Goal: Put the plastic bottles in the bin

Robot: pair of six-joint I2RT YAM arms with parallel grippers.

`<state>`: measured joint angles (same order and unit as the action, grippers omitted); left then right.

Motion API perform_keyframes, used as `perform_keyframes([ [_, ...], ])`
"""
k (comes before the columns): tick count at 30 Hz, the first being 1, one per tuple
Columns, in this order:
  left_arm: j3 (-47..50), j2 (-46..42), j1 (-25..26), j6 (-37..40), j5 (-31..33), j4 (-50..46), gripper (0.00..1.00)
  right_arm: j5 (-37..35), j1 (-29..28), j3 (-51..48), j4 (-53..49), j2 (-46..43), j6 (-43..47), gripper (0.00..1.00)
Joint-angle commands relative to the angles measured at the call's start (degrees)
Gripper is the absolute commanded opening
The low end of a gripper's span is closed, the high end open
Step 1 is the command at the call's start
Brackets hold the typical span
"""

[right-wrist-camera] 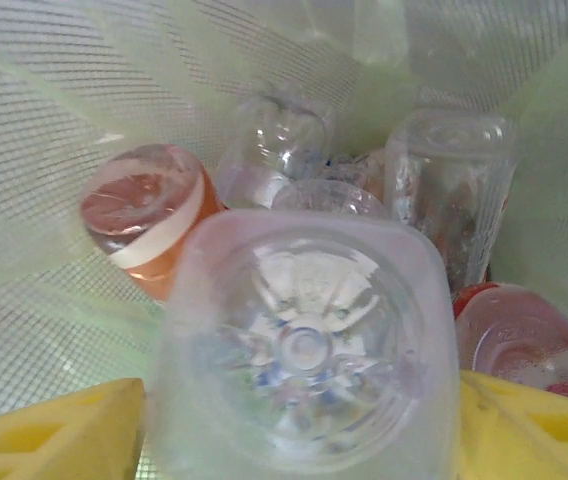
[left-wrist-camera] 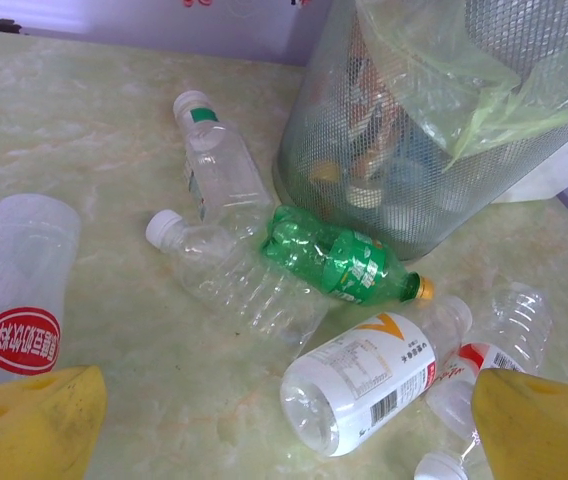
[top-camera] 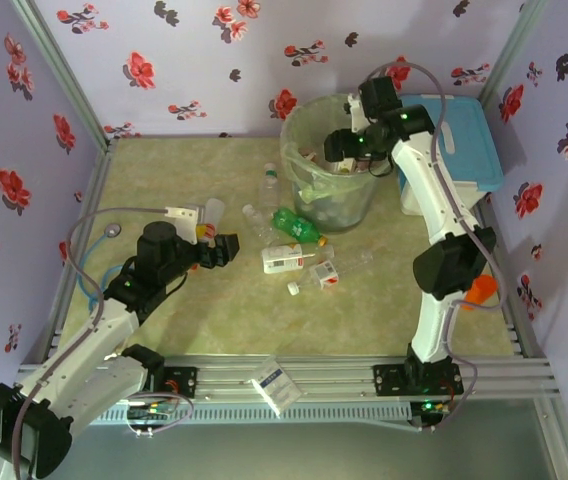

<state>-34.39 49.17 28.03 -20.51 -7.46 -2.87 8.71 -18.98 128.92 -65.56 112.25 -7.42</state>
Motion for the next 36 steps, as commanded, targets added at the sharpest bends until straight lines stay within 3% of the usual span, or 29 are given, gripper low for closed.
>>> perform_keyframes([
  [1, -1.4, 0.1, 0.0, 0.1, 1.2, -0.9, 0.94, -2.9, -0.4, 10.1, -9.0, 1.4, 1.4, 0.80],
  [5, -1.1, 0.0, -0.1, 0.0, 1.2, -0.9, 0.94, -6.3, 0.1, 17.0, -8.9, 2.5, 1.9, 0.79],
  [9, -1.1, 0.1, -0.1, -0.1, 1.2, -0.8, 0.94, -7.4, 0.4, 15.8, -3.8, 2.3, 1.3, 0.63],
  [16, -0.7, -0.7, -0.2, -0.4, 1.2, -1.0, 0.94, -6.4, 0.3, 7.1, 2.8, 2.8, 1.1, 0.36],
  [21, -0.2, -1.0, -0.2, -0.6, 1.3, -0.8, 0.94, -5.6, -1.0, -6.7, 6.1, 0.2, 0.7, 0.27],
  [25, -0.4, -0.3, -0.3, -0.3, 1.3, -0.7, 0.94, -4.6, -1.3, -16.8, 11.3, -4.2, -0.8, 0.26],
  [30, -1.0, 1.8, -0.4, -0.9, 2.0, -0.5, 0.94, -3.3, -1.4, -18.7, 11.9, -5.4, -1.7, 0.26],
  [32, -1.9, 2.7, -0.6, -1.4, 4.6, -2.1, 0.94, -3.6, -1.5, -16.4, 11.5, -5.4, -1.6, 0.31],
  [36, -6.0, 6.4, -1.7, -1.3, 15.5, -10.8, 0.94, -4.3, -1.4, -6.4, 8.6, -5.1, -0.5, 0.53],
])
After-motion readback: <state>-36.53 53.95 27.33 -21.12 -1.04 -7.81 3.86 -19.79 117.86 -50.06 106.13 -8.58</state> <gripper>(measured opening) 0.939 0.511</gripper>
